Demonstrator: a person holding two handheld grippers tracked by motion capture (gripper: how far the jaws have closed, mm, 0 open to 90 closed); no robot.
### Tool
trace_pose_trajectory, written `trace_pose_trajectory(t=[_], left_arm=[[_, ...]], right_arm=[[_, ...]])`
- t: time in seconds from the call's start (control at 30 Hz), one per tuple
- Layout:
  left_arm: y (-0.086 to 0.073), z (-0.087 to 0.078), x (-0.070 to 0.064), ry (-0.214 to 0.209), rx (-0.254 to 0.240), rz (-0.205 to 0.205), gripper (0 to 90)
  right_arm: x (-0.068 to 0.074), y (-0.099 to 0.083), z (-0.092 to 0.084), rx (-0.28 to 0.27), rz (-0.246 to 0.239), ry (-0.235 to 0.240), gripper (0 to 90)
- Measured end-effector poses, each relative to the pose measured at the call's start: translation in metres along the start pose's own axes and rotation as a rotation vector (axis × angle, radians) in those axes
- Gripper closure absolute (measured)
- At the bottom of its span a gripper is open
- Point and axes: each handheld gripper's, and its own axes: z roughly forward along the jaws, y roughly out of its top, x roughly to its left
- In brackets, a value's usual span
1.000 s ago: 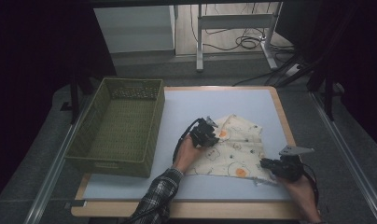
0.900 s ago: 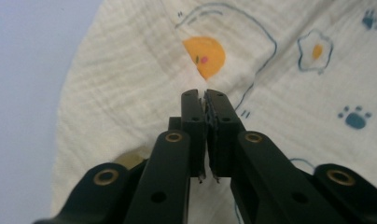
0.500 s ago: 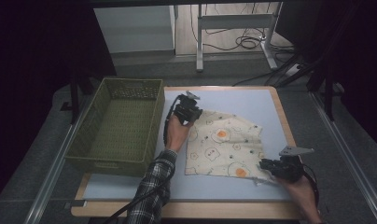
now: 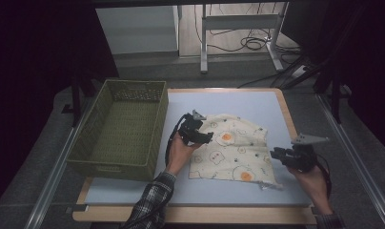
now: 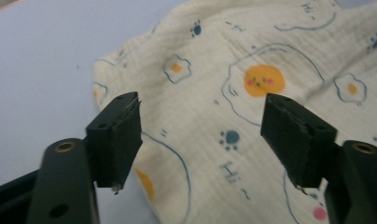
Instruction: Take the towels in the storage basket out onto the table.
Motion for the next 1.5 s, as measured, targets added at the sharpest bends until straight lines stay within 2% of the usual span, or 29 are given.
trace_pose_trajectory(t=[0.07, 0.1, 0.13, 0.2, 0.23, 0.3, 0.37, 0.5, 0.53, 0.6, 0.63, 0.67, 0.7, 0.73, 0.77, 0.8, 0.83, 0.87, 0.9, 1.0, 1.03, 1.07, 1.13, 1.17, 1.2, 1.23, 1.27, 1.3, 1.5], left_arm=[[-0.009, -0.003, -0.004, -0.025, -0.007, -0.012, 24.7], [-0.009, -0.003, -0.004, -0.025, -0.007, -0.012, 22.2], [-0.016, -0.005, -0.007, -0.033, -0.004, -0.013, 21.6], [-0.020, -0.006, -0.008, -0.037, -0.006, -0.016, 20.4], [-0.026, -0.008, -0.010, -0.042, -0.004, -0.016, 20.2], [-0.035, -0.010, -0.012, -0.053, -0.002, -0.019, 20.0], [-0.044, -0.011, -0.014, -0.062, 0.001, -0.020, 19.6], [-0.055, -0.015, -0.018, -0.069, 0.001, -0.018, 19.6], [-0.058, -0.017, -0.019, -0.071, -0.003, -0.018, 19.5], [-0.061, -0.018, -0.020, -0.078, -0.005, -0.010, 19.4], [-0.062, -0.019, -0.021, -0.081, -0.007, -0.012, 19.4], [-0.064, -0.021, -0.024, -0.079, -0.011, 0.001, 19.4], [-0.064, -0.021, -0.025, -0.076, -0.010, 0.007, 19.4], [-0.064, -0.021, -0.025, -0.076, -0.010, 0.007, 19.4], [-0.064, -0.022, -0.025, -0.071, -0.012, 0.010, 19.4], [-0.065, -0.023, -0.026, -0.070, -0.014, 0.015, 19.4], [-0.066, -0.024, -0.026, -0.069, -0.016, 0.017, 19.4], [-0.067, -0.024, -0.025, -0.073, -0.019, 0.014, 19.4], [-0.068, -0.025, -0.025, -0.073, -0.021, 0.014, 19.4], [-0.074, -0.028, -0.025, -0.077, -0.018, 0.016, 20.2], [-0.076, -0.029, -0.026, -0.080, -0.016, 0.017, 20.9], [-0.080, -0.031, -0.028, -0.084, -0.013, 0.024, 23.0], [-0.082, -0.033, -0.030, -0.086, -0.010, 0.026, 25.3], [-0.084, -0.035, -0.031, -0.088, -0.008, 0.029, 27.7], [-0.085, -0.037, -0.032, -0.091, -0.009, 0.030, 27.7], [-0.090, -0.043, -0.033, -0.089, -0.011, 0.032, 31.3], [-0.090, -0.043, -0.033, -0.089, -0.011, 0.032, 33.6], [-0.092, -0.046, -0.033, -0.093, -0.011, 0.028, 33.6], [-0.108, -0.064, -0.038, -0.141, -0.019, 0.019, 47.8]], right_arm=[[-0.011, 0.011, 0.007, 0.001, 0.009, -0.029, 73.2], [-0.011, 0.011, 0.007, 0.001, 0.009, -0.029, 73.2], [-0.021, 0.021, 0.017, 0.005, 0.016, -0.057, 73.2], [-0.026, 0.026, 0.023, 0.009, 0.020, -0.069, 73.2], [-0.037, 0.033, 0.040, 0.021, 0.037, -0.090, 71.1], [-0.040, 0.035, 0.047, 0.030, 0.042, -0.100, 69.4], [-0.053, 0.036, 0.074, 0.066, 0.072, -0.128, 62.5], [-0.059, 0.036, 0.090, 0.088, 0.072, -0.142, 62.1], [-0.059, 0.036, 0.094, 0.083, 0.070, -0.140, 65.3], [-0.059, 0.039, 0.098, 0.081, 0.079, -0.141, 85.6], [-0.058, 0.042, 0.099, 0.091, 0.079, -0.135, 87.0], [-0.056, 0.051, 0.101, 0.135, 0.030, -0.193, 87.7], [-0.056, 0.055, 0.100, 0.137, 0.009, -0.221, 87.6], [-0.056, 0.055, 0.100, 0.137, 0.009, -0.221, 87.6], [-0.058, 0.062, 0.097, 0.123, -0.001, -0.241, 87.3], [-0.062, 0.070, 0.091, 0.089, 0.017, -0.248, 85.4], [-0.065, 0.075, 0.087, 0.071, 0.041, -0.241, 79.2], [-0.070, 0.083, 0.075, 0.045, 0.087, -0.206, 69.9], [-0.070, 0.083, 0.075, 0.045, 0.087, -0.206, 69.9], [-0.061, 0.077, 0.061, 0.054, 0.059, -0.185, 67.8], [-0.056, 0.072, 0.056, 0.061, 0.044, -0.173, 67.8], [-0.044, 0.061, 0.047, 0.062, 0.031, -0.136, 68.0], [-0.039, 0.056, 0.043, 0.067, 0.021, -0.125, 68.1], [-0.022, 0.041, 0.032, 0.082, -0.010, -0.098, 68.4], [-0.022, 0.041, 0.032, 0.082, -0.010, -0.098, 68.4], [-0.008, 0.028, 0.021, 0.090, -0.024, -0.071, 68.4], [-0.008, 0.028, 0.021, 0.090, -0.024, -0.071, 68.4], [-0.003, 0.023, 0.017, 0.095, -0.024, -0.058, 68.4], [0.034, -0.015, -0.006, 0.125, -0.029, 0.037, 66.9]])
